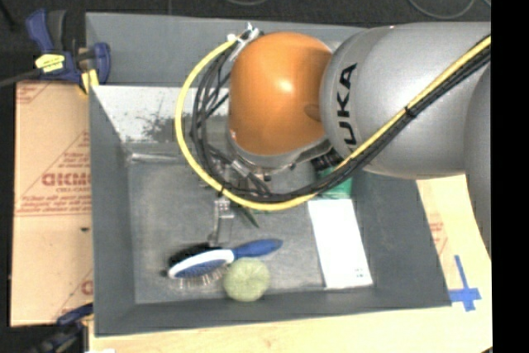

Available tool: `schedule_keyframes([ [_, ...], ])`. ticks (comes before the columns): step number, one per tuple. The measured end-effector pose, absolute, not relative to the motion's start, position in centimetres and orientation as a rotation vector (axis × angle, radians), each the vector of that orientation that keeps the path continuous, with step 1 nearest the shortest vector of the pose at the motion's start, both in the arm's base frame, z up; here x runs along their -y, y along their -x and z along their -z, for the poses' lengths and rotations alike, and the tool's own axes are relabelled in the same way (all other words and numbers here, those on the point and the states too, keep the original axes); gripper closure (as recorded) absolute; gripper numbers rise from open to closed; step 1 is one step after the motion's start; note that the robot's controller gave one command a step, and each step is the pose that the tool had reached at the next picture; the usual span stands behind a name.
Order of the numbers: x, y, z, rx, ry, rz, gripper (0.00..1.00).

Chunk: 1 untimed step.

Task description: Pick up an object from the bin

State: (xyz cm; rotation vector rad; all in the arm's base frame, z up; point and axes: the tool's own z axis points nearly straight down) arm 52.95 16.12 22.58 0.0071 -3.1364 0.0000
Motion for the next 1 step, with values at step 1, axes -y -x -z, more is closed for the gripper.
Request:
schedule_keyframes([
  [1,-16.01,-53.11,-23.04,3.145,0.000,0.002,0.00],
])
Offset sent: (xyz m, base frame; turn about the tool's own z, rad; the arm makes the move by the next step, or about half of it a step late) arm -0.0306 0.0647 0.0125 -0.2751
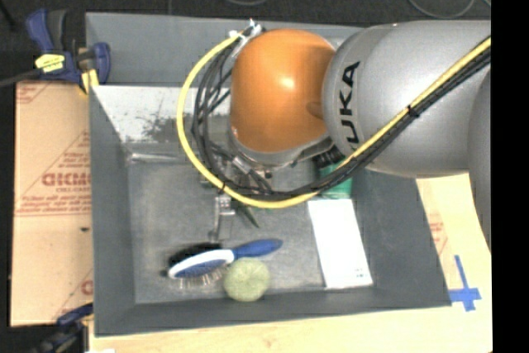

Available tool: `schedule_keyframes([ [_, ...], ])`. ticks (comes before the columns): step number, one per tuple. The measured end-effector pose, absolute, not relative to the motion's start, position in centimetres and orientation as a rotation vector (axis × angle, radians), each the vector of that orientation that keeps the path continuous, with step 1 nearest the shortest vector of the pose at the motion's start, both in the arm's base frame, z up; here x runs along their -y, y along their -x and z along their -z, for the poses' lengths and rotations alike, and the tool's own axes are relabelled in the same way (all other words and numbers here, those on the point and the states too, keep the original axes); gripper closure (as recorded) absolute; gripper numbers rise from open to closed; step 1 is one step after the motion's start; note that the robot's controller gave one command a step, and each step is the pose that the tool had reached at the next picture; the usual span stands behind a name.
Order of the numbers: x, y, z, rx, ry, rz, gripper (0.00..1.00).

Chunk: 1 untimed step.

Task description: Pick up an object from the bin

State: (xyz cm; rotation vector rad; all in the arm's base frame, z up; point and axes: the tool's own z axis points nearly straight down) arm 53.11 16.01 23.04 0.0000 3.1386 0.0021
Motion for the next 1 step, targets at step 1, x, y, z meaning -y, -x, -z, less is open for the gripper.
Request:
schedule_keyframes([
  [1,-18.03,-52.09,-23.32,-3.135,0.153,0.004,0.00],
])
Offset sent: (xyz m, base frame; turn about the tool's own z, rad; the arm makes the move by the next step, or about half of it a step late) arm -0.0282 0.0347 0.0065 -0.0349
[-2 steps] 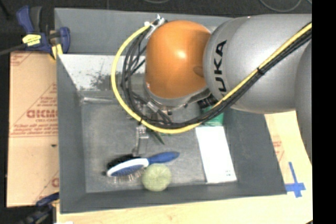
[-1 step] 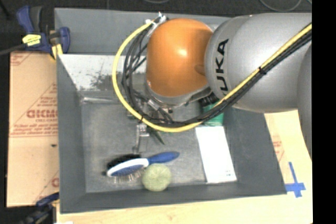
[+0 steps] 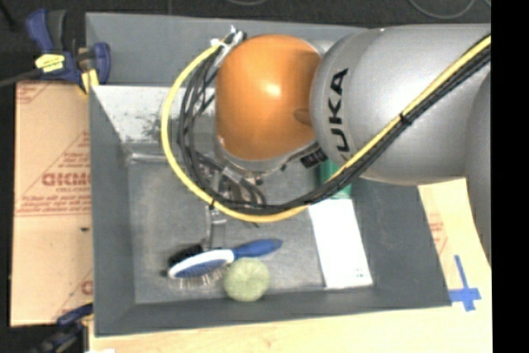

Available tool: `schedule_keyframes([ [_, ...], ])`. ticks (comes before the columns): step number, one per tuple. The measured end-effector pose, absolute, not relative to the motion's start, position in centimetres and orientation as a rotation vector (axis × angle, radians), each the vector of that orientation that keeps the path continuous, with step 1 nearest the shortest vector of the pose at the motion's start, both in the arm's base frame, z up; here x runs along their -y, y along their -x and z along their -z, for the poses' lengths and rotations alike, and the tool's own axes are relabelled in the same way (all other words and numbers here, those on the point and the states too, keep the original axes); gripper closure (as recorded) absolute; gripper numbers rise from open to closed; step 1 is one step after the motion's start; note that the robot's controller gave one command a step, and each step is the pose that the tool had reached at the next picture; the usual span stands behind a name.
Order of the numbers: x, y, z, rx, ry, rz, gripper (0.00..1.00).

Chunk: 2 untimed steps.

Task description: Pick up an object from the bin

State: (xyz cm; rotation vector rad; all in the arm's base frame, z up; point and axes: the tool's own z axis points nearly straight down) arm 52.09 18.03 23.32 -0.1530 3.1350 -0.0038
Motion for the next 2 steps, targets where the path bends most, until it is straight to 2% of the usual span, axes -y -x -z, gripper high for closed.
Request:
schedule_keyframes([
  [1,-19.4,-51.5,-23.4,-3.129,0.243,0.002,0.00],
  [2,-19.7,-52.4,-25.9,-3.126,0.300,-0.005,0.00],
])
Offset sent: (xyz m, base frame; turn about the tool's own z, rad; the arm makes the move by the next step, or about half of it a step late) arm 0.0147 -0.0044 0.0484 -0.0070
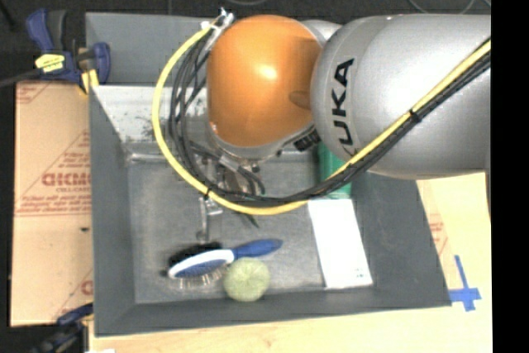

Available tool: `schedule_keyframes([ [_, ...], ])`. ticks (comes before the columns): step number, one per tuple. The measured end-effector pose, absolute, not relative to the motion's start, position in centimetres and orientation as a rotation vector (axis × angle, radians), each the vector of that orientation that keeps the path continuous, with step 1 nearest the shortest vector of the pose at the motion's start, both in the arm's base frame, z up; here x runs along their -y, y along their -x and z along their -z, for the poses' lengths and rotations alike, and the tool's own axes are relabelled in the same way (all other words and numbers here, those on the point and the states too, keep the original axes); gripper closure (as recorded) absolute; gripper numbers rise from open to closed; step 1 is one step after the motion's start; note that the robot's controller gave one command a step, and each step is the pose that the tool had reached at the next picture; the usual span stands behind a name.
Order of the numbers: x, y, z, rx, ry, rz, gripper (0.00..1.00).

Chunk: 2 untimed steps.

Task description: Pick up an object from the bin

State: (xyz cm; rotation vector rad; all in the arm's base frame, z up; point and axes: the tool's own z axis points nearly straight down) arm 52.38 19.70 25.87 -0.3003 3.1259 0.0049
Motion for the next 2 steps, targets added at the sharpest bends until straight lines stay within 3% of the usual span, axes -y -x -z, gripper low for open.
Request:
schedule_keyframes([
  [1,-21.0,-50.5,-24.6,-3.124,0.284,-0.001,0.00],
  [2,-21.0,-48.6,-27.1,-3.033,0.828,0.000,0.00],
])
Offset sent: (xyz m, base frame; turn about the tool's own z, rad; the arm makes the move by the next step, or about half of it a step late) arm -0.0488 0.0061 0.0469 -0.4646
